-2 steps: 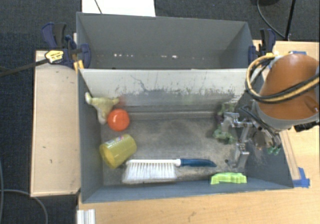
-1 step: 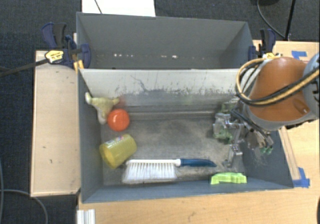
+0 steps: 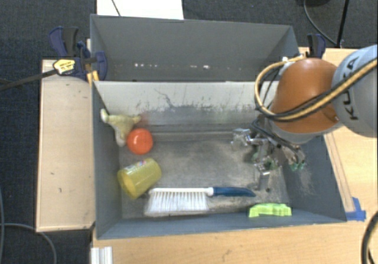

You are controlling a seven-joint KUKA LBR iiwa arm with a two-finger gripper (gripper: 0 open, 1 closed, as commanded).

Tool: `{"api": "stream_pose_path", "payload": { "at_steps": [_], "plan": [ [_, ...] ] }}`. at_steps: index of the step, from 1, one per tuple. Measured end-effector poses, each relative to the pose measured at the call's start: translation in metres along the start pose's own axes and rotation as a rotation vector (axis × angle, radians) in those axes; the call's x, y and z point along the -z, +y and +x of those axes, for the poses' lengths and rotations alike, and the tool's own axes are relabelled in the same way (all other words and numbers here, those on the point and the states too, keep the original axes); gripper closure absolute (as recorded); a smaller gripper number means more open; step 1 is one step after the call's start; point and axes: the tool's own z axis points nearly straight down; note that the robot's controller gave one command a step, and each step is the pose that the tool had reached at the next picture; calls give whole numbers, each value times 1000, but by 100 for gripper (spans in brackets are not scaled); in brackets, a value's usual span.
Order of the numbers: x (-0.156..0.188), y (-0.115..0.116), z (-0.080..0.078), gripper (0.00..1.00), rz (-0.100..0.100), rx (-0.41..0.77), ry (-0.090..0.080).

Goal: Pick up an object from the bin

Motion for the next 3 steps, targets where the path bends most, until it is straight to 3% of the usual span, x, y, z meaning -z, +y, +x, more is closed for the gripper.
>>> {"api": "stream_pose_path", "payload": {
  "at_steps": [1,2,3],
  "plan": [
    [-33,12,-22,0,3,-12,-16],
    [-71,44,3,0,3,-71,-8],
    [-77,50,17,100,4,-30,-6]
  ]
}}
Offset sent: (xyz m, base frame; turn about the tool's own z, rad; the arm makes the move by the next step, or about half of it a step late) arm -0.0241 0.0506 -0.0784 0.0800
